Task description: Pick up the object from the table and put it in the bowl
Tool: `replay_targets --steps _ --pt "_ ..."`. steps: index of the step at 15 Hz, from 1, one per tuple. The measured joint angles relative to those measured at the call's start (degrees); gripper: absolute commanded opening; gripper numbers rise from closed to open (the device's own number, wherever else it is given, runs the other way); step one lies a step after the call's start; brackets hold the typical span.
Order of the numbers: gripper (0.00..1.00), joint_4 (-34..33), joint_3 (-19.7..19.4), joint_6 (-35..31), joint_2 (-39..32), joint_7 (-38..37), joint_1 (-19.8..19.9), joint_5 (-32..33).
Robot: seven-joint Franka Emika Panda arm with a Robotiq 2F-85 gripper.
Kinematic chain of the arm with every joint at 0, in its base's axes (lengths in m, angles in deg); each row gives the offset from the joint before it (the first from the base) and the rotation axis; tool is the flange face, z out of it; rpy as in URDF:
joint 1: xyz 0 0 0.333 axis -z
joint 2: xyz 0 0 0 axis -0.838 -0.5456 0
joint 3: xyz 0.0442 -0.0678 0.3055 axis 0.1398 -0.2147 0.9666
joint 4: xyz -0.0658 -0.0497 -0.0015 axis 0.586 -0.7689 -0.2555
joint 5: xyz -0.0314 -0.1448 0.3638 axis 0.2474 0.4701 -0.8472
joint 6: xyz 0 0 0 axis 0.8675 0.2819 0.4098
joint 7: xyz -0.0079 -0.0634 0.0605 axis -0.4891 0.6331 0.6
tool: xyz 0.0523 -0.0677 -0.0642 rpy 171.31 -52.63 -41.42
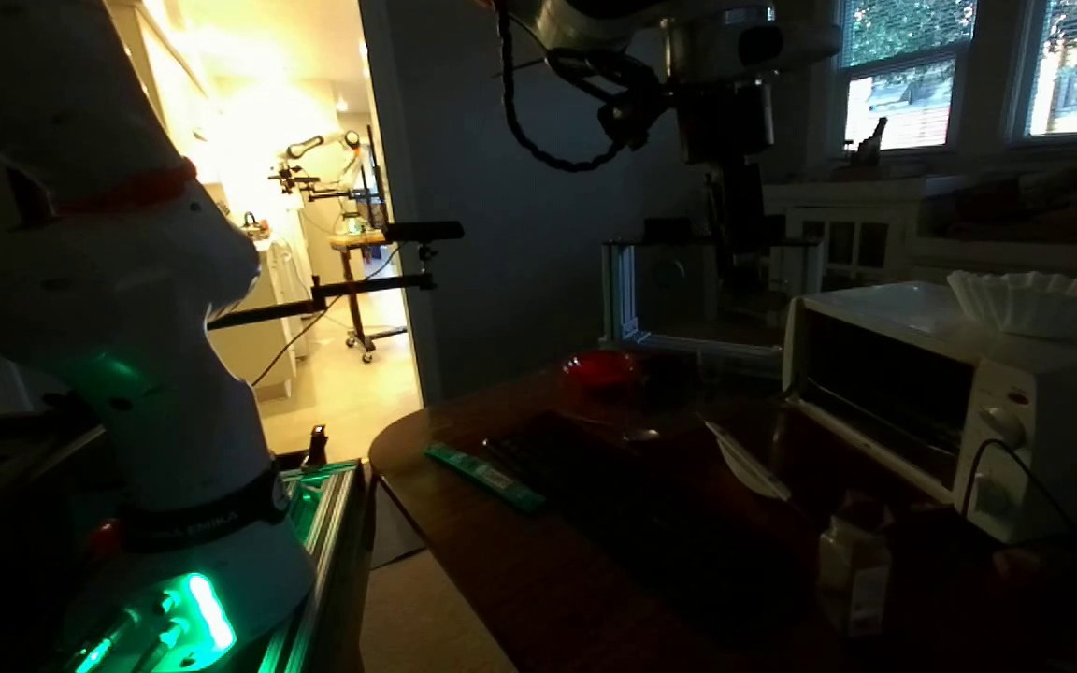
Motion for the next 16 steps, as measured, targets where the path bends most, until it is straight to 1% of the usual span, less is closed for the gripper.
replay_targets --steps 6,8,10,12,16 --pt "1.0 1.1 -1.8 -12.1 -5.3 -13.5 3.1 -0.1" --pt "1.0 2.0 -2.4 -15.0 -6.8 -18.7 4.0 0.2" --pt "1.0 2.8 -3.0 -16.4 -7.8 -23.4 4.5 0.7" --pt "1.0 3.0 -3.1 -16.8 -8.2 -24.9 4.6 0.8" --pt "1.0 2.9 -3.1 -16.8 -8.2 -25.3 4.5 0.8"
